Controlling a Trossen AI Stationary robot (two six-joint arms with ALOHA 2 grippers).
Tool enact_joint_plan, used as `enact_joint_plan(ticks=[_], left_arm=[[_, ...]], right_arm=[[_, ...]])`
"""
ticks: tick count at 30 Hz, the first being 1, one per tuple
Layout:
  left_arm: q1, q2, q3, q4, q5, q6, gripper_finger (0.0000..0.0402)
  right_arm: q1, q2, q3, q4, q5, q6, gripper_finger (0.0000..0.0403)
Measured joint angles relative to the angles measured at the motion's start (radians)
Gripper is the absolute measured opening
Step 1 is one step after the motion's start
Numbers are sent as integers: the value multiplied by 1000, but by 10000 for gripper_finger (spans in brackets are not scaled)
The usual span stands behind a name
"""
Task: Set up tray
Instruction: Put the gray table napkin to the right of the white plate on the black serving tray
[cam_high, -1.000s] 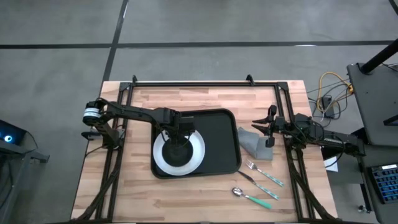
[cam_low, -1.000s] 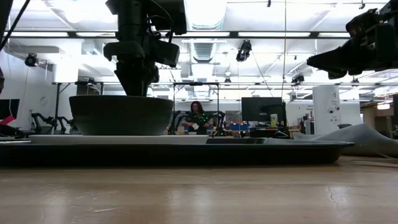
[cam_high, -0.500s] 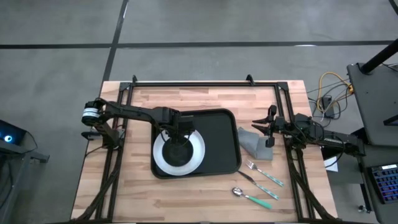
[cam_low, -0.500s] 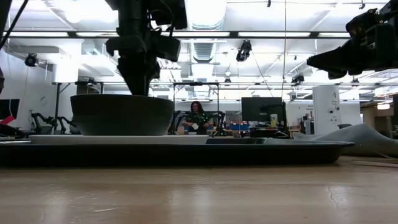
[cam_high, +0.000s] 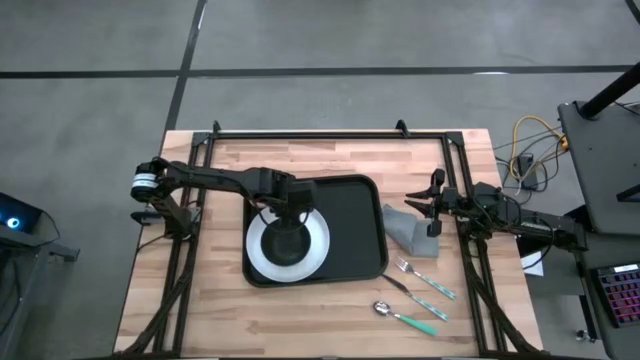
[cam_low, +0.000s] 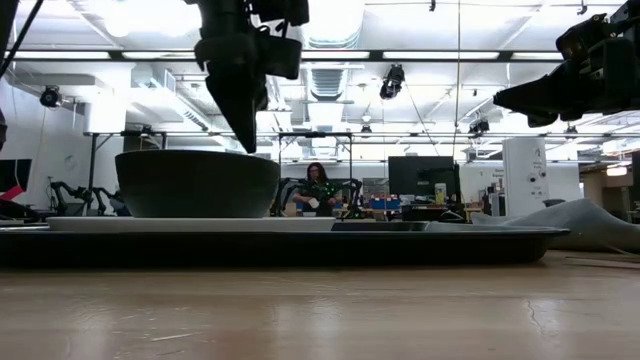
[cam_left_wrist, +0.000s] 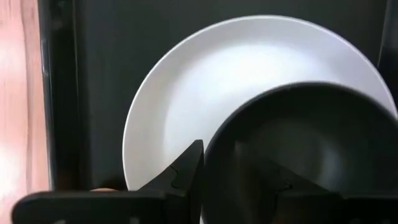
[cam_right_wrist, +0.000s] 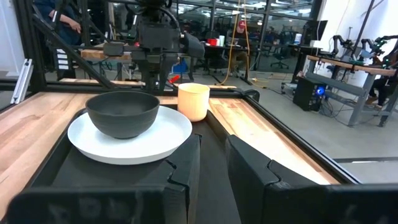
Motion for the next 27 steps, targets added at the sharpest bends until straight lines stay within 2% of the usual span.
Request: enact_joint_plan(ticks=[3,6,8,13,15,21,27], left_arm=[[0,0,0,19,0,-19,71],[-6,0,0,43,4,-170,71],[-27,0,-11,51,28,-213,71],[-152,-1,-15,173,97,-83,71],[-205,-1,-15,248,99,-76,71],[-377,-1,-28,312,95,-74,71],[-540,-2,-77,447,95,-30,71]], right_arm=[[0,0,0,0,0,2,68],[0,0,0,0,0,1,68],[0,0,0,0,0,1,68],[0,0,0,0,0,0,68],[0,0,0,0,0,1,68],[0,0,0,0,0,2,68],[0,0,0,0,0,0,68]])
